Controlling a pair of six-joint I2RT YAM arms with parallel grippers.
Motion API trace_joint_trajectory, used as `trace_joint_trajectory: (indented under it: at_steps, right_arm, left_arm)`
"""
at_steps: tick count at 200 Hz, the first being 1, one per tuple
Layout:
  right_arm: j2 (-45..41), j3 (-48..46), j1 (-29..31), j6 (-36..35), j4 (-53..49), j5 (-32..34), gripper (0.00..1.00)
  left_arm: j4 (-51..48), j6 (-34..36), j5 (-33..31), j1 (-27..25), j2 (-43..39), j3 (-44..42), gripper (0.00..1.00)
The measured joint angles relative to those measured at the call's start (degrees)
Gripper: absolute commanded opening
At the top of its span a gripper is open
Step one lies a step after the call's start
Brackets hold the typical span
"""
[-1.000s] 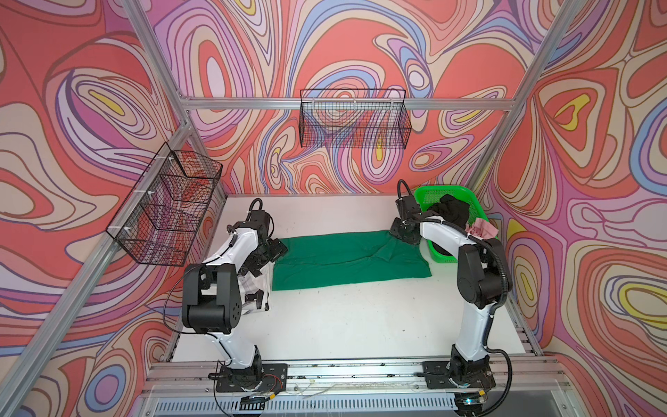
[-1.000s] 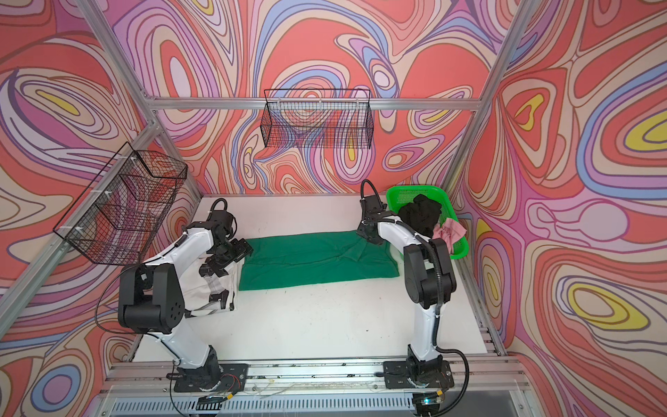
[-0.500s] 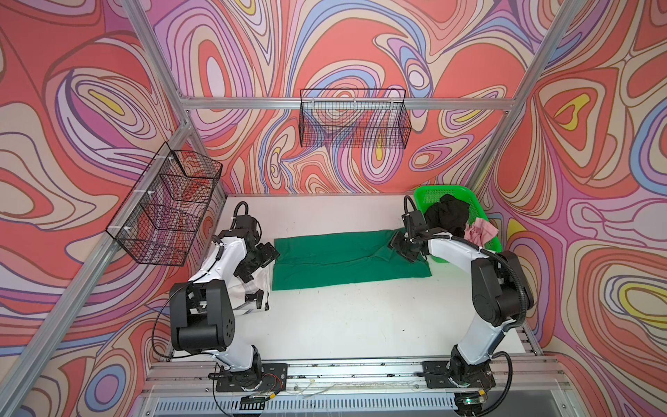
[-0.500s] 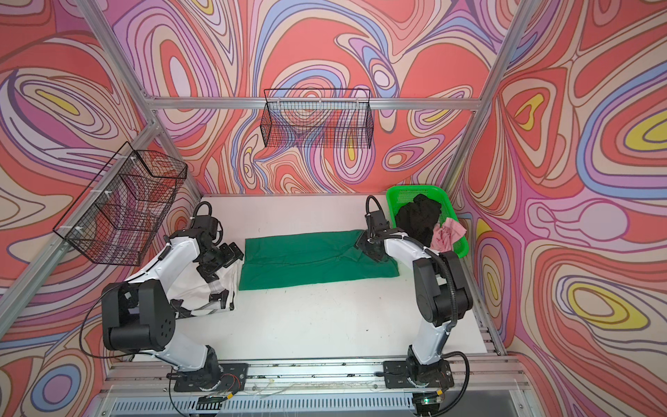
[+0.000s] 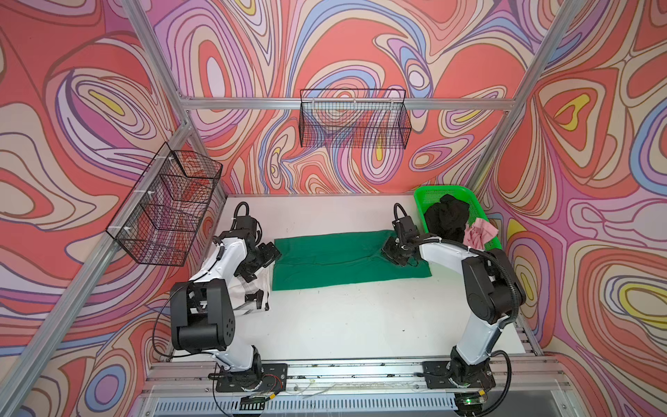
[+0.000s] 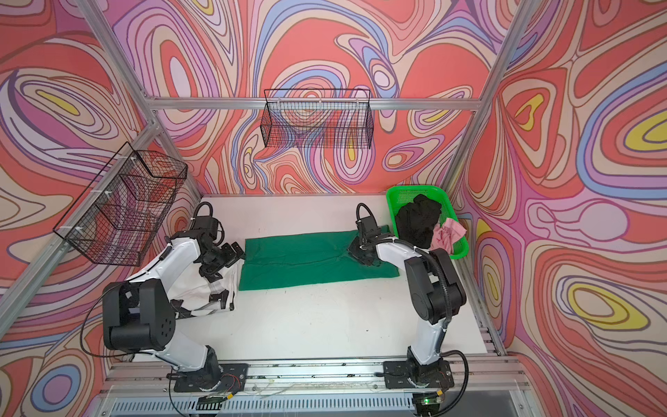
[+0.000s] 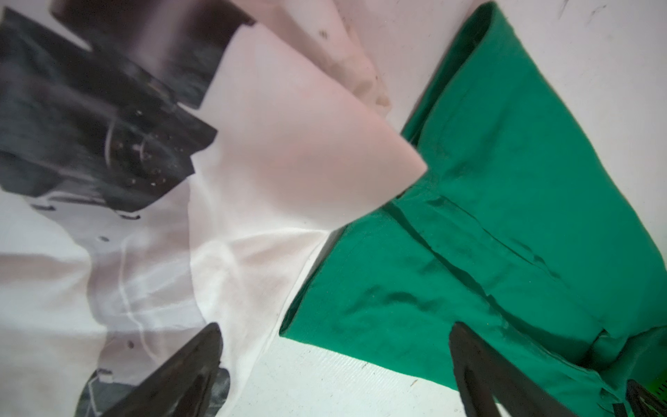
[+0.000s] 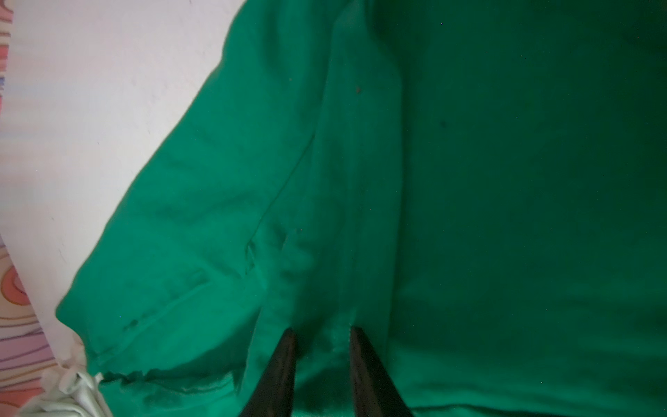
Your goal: Fold and stack the t-shirts
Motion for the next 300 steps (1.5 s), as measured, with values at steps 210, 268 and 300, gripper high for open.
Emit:
trace_joint_trajectory:
  at_steps: [210, 268, 300]
  right_arm:
    - [-0.66, -1.77, 0.11, -0.74, -0.33, 2.01, 0.0]
    - [1.38, 4.0, 0.11, -1.46, -0.72, 1.64, 0.0]
    - [4.42, 8.44, 0.13, -1.92, -0.85, 0.94, 0.0]
  left_arm:
    - [1.73, 0.0, 3.65, 0.0, 0.87, -0.52, 1.0]
    - [1.73, 0.0, 3.82, 0.0, 0.96, -0.52, 1.0]
    - [1.75, 0.0, 3.93, 0.0, 1.05, -0.52, 1.0]
